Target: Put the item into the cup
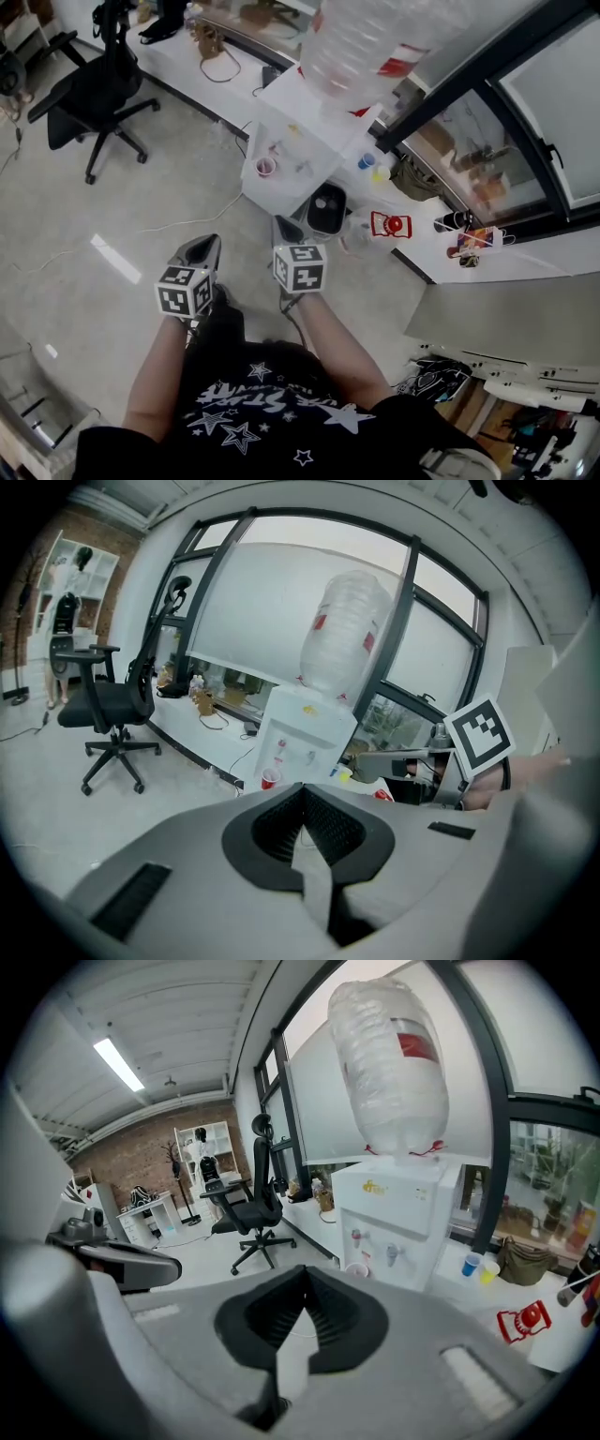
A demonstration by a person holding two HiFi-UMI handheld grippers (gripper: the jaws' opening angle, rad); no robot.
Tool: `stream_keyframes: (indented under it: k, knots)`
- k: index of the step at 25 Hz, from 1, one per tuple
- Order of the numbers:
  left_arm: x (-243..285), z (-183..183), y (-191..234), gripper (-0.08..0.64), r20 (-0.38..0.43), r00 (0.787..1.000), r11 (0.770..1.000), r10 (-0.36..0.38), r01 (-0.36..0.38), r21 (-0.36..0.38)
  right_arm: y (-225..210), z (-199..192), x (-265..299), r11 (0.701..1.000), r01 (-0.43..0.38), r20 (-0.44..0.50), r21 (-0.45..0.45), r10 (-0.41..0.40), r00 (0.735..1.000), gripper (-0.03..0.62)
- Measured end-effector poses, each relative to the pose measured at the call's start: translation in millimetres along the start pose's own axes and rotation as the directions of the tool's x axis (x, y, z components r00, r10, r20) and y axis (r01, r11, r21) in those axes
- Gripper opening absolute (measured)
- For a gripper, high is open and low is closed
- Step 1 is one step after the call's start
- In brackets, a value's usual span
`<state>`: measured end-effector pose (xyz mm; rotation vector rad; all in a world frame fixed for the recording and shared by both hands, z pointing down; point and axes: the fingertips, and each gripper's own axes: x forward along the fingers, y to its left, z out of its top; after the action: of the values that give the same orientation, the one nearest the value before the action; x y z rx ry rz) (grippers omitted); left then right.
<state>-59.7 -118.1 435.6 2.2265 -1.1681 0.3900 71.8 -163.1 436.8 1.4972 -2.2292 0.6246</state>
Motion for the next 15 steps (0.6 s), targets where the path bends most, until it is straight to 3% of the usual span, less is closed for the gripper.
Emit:
stream_keyframes:
  k: [15]
  knots:
    - [-37.8, -40.8, -92.4, 0.006, 0.061, 0.998, 0.999, 0.035, -0.036, 0.02, -14.7, -34.3, -97.2, 0.998, -0.06, 0.062, -0.016, 0.061, 0.996, 0.0]
